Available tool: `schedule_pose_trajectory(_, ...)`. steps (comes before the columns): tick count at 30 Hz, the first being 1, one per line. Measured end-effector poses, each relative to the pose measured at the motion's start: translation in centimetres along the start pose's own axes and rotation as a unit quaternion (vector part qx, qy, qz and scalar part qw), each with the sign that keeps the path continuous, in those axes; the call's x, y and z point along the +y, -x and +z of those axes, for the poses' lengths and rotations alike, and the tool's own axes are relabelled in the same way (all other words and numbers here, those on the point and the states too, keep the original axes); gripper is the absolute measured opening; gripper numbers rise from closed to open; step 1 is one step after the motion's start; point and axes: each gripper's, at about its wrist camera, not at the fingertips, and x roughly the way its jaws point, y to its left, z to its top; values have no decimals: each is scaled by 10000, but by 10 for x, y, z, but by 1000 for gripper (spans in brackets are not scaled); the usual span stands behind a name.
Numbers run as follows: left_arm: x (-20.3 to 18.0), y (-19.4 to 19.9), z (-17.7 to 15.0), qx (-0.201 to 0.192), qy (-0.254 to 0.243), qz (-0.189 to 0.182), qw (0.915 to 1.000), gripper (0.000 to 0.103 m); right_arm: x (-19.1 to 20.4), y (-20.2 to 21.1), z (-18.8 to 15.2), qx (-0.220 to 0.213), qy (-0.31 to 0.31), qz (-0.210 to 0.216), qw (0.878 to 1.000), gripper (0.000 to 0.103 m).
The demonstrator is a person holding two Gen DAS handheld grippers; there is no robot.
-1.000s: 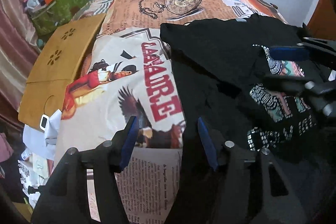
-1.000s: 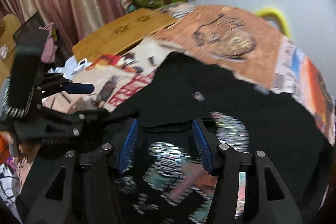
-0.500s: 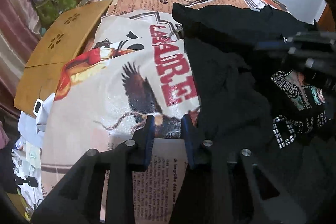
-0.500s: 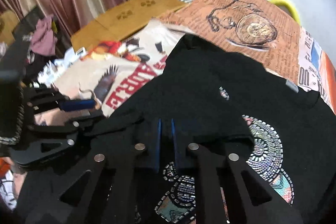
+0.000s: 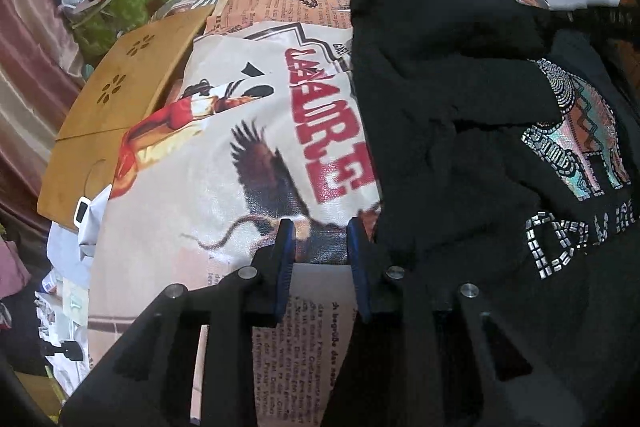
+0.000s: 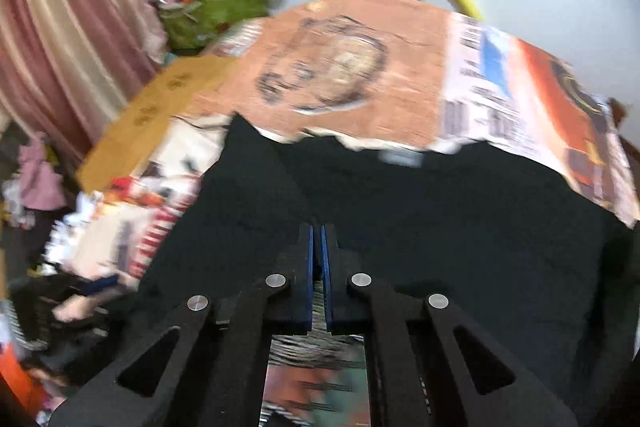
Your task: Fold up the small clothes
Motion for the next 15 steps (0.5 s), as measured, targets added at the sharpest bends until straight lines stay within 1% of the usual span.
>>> schedule_pose_trajectory(2, 3, 2, 2, 46, 44, 40, 10000, 32, -7, 1, -6, 53, -1, -179, 9998, 4)
schedule_pose_trajectory(4, 7, 9, 4, 60, 97, 48, 9999, 32, -11, 7, -12, -63, -8, -250, 9997, 4)
schedule_pose_trajectory(6, 10, 19, 6, -39, 155, 41, 9999, 32, -14, 15, -14, -136, -24, -225, 9997, 4)
schedule_pose_trajectory(8, 10, 33, 11, -203, 143, 72, 9997, 35, -14, 23, -14, -181, 2, -148, 9997, 4)
schedule_pose_trajectory(9, 8, 39, 14, -287, 117, 79, 9995, 40, -15, 26, -14, -190, 10, -52, 9998, 5)
schedule_pose_trajectory(10, 5, 47, 18, -408, 67, 76, 9991, 46, -15, 29, -15, -188, 8, 91, 9998, 9)
schedule_pose_trajectory(11, 2, 51, 20, -478, 18, 67, 9988, 49, -12, 33, -16, -189, 0, 236, 9995, 17)
schedule_pose_trajectory(12, -2, 53, 22, -530, -42, 60, 9986, 52, -11, 35, -19, -191, 2, 338, 9992, 22)
schedule_pose_trajectory(13, -10, 54, 26, -574, -161, 68, 9982, 54, -8, 37, -22, -188, 22, 441, 9988, 32)
schedule_pose_trajectory(14, -16, 53, 29, -582, -265, 85, 9979, 54, -5, 38, -26, -188, 64, 498, 9986, 36)
schedule_pose_trajectory(15, -22, 51, 31, -571, -359, 90, 9977, 55, 0, 39, -31, -189, 155, 543, 9982, 36)
